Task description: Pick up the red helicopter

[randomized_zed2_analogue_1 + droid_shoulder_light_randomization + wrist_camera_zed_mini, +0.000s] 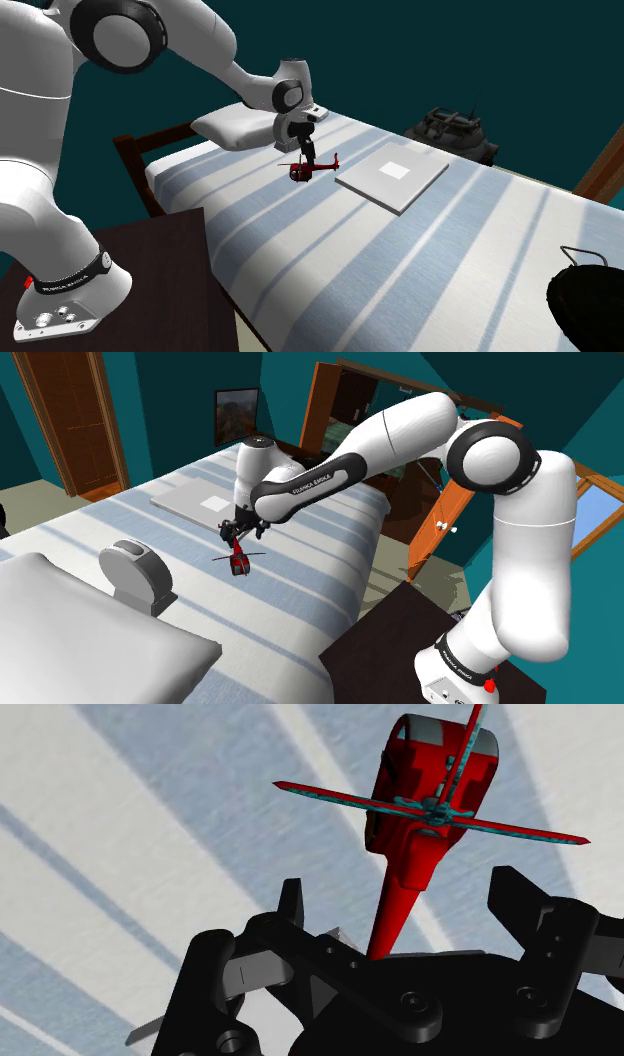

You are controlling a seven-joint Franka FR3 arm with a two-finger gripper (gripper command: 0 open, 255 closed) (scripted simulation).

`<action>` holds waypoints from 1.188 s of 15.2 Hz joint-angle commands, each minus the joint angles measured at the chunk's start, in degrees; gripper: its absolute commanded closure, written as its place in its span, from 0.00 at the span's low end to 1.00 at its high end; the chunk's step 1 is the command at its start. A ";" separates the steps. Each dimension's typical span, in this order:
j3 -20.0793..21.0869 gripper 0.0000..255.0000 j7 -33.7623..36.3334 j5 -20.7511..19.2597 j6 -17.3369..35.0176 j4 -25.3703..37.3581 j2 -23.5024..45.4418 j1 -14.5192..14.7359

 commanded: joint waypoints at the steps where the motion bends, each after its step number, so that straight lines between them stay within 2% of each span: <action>1: -0.54 0.00 0.90 -1.03 -0.51 5.65 4.92 1.50; 11: -1.48 0.00 1.89 -2.14 3.21 5.80 8.83 2.11; 12: -1.47 1.00 1.92 -2.14 3.15 5.87 8.85 2.15; 18: -1.47 1.00 1.88 -2.13 3.09 5.98 8.89 2.14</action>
